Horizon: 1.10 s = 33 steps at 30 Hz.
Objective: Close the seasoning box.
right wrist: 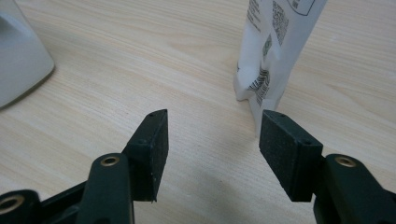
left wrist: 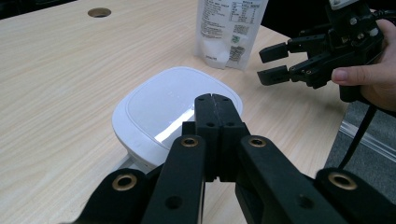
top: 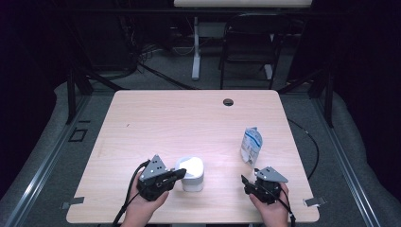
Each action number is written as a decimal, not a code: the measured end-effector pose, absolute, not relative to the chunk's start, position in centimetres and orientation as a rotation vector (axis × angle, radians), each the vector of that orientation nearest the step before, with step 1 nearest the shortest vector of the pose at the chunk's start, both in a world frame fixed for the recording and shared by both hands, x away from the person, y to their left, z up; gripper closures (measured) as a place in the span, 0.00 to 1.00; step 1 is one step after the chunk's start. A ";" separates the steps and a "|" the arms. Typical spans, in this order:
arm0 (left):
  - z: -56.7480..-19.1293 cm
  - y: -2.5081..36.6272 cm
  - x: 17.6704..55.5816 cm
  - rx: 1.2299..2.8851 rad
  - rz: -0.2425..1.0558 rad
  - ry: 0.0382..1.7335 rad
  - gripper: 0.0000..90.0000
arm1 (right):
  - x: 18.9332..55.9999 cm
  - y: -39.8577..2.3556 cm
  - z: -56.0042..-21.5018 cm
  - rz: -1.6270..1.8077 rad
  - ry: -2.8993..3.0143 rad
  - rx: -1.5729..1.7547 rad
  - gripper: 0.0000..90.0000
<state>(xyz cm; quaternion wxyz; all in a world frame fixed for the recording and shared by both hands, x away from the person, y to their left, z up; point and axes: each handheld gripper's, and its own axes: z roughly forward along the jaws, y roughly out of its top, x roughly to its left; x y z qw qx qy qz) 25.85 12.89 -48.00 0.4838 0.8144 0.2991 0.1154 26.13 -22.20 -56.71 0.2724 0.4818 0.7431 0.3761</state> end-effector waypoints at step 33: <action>-47.1 21.6 27.3 1.772 0.365 0.958 1.00 | 26.0 -22.4 -56.6 1.001 2.003 1.287 0.47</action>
